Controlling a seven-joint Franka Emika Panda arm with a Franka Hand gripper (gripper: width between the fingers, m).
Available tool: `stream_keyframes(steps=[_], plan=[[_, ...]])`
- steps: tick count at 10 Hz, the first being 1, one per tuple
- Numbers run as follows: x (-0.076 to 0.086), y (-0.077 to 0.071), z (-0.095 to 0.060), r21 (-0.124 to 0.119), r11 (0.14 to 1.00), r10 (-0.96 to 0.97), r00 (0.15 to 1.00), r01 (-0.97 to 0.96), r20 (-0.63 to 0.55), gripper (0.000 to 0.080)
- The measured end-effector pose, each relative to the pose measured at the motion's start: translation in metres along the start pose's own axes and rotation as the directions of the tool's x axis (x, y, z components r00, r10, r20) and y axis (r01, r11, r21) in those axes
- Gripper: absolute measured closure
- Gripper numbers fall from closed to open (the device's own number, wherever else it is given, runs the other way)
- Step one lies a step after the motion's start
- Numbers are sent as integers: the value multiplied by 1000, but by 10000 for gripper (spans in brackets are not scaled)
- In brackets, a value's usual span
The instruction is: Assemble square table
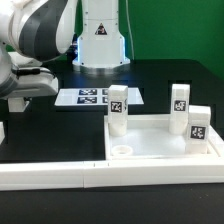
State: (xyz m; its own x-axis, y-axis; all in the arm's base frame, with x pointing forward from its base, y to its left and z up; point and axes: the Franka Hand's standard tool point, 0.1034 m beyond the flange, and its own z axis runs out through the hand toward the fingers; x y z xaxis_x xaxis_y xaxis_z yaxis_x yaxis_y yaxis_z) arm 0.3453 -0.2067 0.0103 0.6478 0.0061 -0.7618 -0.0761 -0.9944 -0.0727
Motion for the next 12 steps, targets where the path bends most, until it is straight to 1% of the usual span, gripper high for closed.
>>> stream_keyframes(steps=[4,5,6,7,8,9,10,11,12], plan=[[0,0,0,0,1000,0,1000,0,0,514],[-1,-3,-5,-2,1000,-1,1000,1,4,514],[-8,-14,-30,-13,1000,-21,1000,21,-3,514],[-15,-25,-59,-27,999,-47,998,46,-40,514],[-22,-32,-80,-42,997,-68,994,64,-80,512],[-31,-39,-109,-65,993,-102,986,94,-135,512],[-40,-41,-127,-70,991,-123,981,113,-152,512],[-35,-38,-133,-86,990,-126,972,111,-197,512],[-28,-38,-134,-94,989,-137,949,115,-284,512]])
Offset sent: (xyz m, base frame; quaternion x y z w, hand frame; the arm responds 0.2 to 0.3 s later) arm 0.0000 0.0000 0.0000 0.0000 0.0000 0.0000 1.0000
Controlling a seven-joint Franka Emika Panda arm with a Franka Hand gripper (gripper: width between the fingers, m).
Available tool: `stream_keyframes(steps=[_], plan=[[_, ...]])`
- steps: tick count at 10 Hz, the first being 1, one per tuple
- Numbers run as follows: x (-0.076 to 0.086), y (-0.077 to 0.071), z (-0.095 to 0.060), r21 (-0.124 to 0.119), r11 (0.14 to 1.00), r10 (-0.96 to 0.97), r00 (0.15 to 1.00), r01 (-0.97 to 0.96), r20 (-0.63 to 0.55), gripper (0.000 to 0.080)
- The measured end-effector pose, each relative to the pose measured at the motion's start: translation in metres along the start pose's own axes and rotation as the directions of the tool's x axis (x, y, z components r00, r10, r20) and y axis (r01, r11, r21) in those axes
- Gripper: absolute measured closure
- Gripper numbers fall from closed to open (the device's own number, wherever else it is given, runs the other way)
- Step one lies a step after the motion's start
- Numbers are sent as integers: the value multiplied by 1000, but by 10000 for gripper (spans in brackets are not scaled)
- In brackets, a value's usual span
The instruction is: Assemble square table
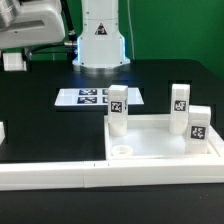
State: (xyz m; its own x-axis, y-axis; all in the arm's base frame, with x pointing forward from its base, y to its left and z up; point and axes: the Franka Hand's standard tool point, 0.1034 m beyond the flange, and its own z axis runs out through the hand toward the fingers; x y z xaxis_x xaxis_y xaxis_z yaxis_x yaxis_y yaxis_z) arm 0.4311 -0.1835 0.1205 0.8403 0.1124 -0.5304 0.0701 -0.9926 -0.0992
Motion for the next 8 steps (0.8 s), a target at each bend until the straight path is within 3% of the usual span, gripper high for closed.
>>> stream_keyframes(steps=[2,3,4,5,6,8], plan=[[3,2,-7,-9,1000,-2,990,0,-138,512],[18,4,-29,-26,1000,-14,972,9,-236,512],[27,4,-59,-57,998,-43,951,27,-307,512],[33,0,-77,-83,996,-61,935,34,-350,512],[35,-1,-84,-108,994,-71,908,28,-412,512],[34,3,-81,-113,993,-75,857,19,-510,512]])
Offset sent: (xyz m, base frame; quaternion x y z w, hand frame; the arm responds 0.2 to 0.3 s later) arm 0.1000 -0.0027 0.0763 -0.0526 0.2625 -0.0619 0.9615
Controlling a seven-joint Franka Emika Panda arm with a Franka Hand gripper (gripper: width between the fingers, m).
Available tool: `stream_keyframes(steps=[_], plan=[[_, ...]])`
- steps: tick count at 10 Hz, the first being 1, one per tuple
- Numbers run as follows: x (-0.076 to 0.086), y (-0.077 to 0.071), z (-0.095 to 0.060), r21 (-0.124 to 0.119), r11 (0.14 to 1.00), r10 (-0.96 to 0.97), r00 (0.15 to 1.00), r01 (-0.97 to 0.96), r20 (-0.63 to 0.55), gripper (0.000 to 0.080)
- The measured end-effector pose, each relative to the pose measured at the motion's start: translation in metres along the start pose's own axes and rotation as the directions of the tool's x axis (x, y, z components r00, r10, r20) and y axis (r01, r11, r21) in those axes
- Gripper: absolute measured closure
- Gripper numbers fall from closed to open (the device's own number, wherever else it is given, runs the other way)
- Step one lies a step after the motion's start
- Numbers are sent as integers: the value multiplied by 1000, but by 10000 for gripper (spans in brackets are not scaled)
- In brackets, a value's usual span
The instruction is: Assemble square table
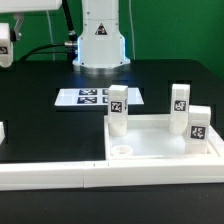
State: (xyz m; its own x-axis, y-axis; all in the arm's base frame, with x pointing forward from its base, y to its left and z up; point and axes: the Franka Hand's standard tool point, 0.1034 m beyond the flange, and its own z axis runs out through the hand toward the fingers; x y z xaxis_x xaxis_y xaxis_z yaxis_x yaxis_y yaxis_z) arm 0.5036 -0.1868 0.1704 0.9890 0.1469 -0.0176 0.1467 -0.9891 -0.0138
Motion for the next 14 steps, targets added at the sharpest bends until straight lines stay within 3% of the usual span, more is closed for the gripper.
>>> stream_keyframes(steps=[2,3,4,5,7,9,13,14], plan=[[1,2,1,-21,1000,8,995,-10,-95,512],[17,-11,-3,-32,997,68,984,-74,-164,512],[39,-35,-4,-19,994,103,968,-110,-227,512],[59,-55,-2,-25,989,134,953,-147,-272,512],[87,-85,2,-36,980,172,919,-197,-355,512],[89,-81,4,-92,976,138,889,-196,-437,512],[90,-84,6,-80,973,161,887,-216,-432,512],[103,-112,15,-56,959,224,860,-279,-459,512]])
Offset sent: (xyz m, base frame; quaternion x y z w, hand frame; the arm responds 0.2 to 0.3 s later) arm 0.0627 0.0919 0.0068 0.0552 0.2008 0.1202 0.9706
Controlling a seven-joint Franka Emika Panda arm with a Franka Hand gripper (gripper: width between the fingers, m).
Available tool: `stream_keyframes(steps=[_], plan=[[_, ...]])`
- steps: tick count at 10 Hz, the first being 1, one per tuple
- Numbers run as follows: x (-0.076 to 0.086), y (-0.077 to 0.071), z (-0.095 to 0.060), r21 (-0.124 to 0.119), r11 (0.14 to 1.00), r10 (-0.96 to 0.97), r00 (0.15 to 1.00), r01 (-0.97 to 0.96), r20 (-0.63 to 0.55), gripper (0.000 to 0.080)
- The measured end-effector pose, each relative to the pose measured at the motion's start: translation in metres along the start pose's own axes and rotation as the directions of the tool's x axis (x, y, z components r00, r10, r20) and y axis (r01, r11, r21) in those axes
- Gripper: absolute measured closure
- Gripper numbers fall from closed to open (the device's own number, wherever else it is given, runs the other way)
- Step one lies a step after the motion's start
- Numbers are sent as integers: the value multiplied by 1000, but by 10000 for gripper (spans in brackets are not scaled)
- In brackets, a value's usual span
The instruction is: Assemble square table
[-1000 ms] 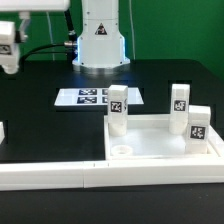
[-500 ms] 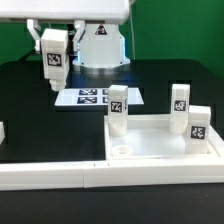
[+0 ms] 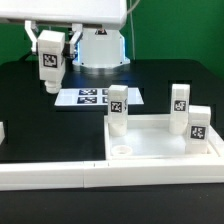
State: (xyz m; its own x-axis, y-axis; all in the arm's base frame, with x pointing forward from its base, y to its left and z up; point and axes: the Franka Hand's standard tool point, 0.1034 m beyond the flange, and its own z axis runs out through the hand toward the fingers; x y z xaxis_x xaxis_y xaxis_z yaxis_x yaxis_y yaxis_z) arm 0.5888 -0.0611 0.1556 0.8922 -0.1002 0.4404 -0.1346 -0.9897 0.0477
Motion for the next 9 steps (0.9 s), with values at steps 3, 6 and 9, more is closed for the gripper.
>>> stream_keyframes(steps=[3,6,9], plan=[[10,-55,15,5,1000,8,1000,-8,-23,512],[9,-53,16,3,1000,13,1000,-13,-21,512],[9,-59,21,-3,1000,6,996,-6,-85,512]])
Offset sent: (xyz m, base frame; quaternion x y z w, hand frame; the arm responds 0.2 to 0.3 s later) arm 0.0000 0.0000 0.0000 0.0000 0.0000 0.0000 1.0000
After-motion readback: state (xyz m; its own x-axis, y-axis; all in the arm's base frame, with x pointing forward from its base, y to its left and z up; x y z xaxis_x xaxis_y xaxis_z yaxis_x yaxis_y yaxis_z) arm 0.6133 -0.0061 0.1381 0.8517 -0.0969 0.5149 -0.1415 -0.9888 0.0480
